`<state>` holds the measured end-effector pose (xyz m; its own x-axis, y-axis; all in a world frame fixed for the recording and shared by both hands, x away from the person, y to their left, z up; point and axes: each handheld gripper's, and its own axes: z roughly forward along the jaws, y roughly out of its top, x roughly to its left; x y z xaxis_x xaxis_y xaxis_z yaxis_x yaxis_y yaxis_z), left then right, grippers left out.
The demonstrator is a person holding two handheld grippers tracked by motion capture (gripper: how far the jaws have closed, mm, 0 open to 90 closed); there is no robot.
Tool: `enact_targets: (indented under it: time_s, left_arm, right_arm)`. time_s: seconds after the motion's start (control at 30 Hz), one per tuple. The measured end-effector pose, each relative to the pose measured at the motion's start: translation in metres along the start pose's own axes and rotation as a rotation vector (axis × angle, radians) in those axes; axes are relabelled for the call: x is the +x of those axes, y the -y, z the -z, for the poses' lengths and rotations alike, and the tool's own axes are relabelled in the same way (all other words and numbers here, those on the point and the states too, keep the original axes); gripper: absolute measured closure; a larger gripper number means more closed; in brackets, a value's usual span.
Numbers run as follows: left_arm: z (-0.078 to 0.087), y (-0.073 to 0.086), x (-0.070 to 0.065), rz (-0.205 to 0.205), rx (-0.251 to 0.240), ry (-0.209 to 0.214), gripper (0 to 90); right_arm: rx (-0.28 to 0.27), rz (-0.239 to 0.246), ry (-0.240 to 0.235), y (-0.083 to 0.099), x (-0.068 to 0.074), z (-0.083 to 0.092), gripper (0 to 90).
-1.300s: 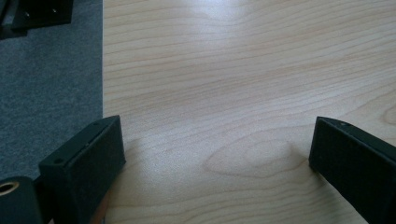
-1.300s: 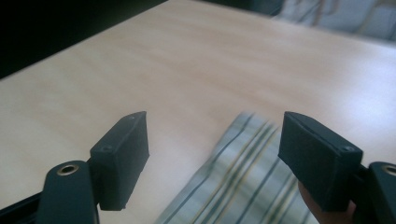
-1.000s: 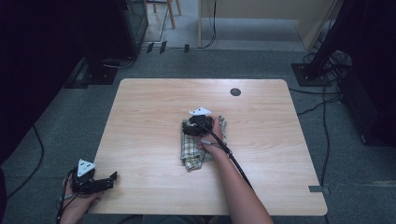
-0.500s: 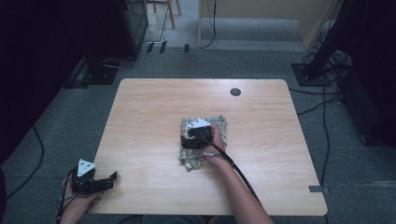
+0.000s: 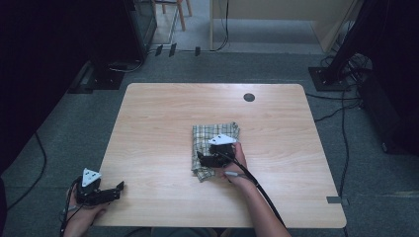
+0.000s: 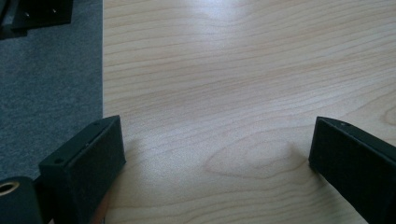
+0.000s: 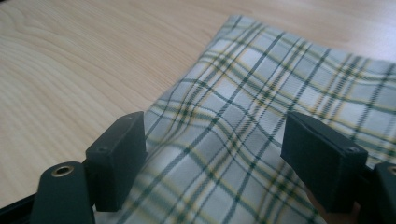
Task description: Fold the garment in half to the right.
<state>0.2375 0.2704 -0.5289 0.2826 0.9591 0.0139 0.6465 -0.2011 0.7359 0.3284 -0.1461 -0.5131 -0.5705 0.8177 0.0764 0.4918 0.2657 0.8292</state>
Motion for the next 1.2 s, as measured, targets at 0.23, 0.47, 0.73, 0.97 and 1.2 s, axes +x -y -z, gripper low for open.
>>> enact_targets:
  time_s: [0.23,0.47,0.73,0.97,1.2]
  left_arm:
    - [0.000,0.000,0.000,0.000,0.000,0.000,3.7]
    - [0.000,0.000,0.000,0.000,0.000,0.000,3.7]
    - [0.000,0.000,0.000,0.000,0.000,0.000,3.7]
    - [0.000,0.000,0.000,0.000,0.000,0.000,3.7]
    - [0.000,0.000,0.000,0.000,0.000,0.000,3.7]
  right_arm:
    - [-0.065,-0.024,0.028,0.009,-0.014,0.030,22.0]
    - [-0.012,-0.081,0.089,0.028,-0.041,0.039,22.0]
    - [0.016,-0.095,0.073,0.042,-0.049,0.044,20.3]
    - [0.012,-0.147,0.096,0.050,-0.067,0.057,19.3]
    - [0.038,-0.166,0.133,0.056,-0.082,0.067,14.3]
